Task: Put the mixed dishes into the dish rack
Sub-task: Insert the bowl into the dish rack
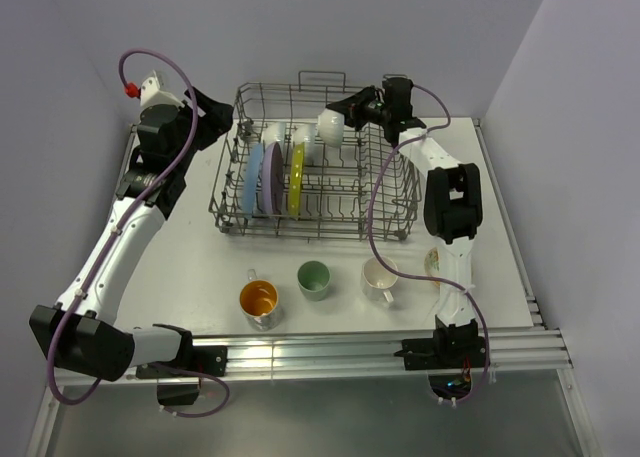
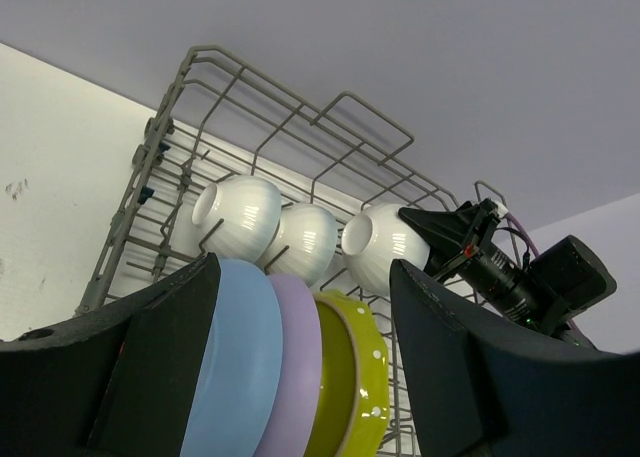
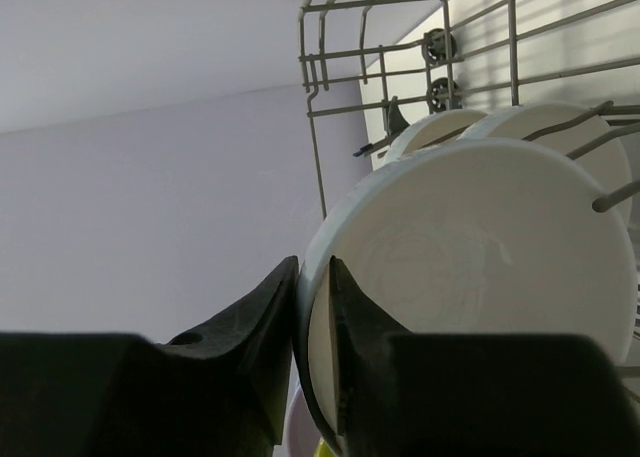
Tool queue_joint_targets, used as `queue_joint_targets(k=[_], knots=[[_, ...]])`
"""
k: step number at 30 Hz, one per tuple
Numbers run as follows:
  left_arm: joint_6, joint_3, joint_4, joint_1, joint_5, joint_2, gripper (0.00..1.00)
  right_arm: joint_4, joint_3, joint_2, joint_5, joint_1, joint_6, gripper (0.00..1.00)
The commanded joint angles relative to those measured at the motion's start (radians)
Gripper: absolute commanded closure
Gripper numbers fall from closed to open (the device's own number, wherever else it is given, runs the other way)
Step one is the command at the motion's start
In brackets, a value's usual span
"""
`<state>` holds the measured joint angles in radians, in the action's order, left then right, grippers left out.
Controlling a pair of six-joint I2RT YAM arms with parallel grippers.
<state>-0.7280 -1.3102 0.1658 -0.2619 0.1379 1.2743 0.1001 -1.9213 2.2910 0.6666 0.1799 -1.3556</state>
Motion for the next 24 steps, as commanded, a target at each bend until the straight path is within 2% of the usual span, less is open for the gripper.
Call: queue_joint_targets(k=[1,7,15,19,24], knots=[[-0.010,-0.054,-0.022,0.004,0.002,0.005,0.25,-0.042,0.073,0.033,0.042,-0.065,-0.014,0.72],[-0.014,-0.052,-0.026,0.004,-0.004,0.007,0.25,-0.020,0.067,0.035,0.050,-0.065,-0.022,0.63],[-0.014,-0.049,-0.028,0.004,-0.001,-0.001,0.25,-0.051,0.059,0.024,0.041,-0.068,-0.016,0.58],[-0.016,-0.043,-0.032,0.004,-0.001,-0.006,0.25,-0.089,0.047,0.018,0.024,-0.069,-0.004,0.44],[-0.016,-0.038,-0.037,0.004,0.000,-0.010,0.25,-0.092,0.050,0.021,0.010,-0.068,0.015,0.43]])
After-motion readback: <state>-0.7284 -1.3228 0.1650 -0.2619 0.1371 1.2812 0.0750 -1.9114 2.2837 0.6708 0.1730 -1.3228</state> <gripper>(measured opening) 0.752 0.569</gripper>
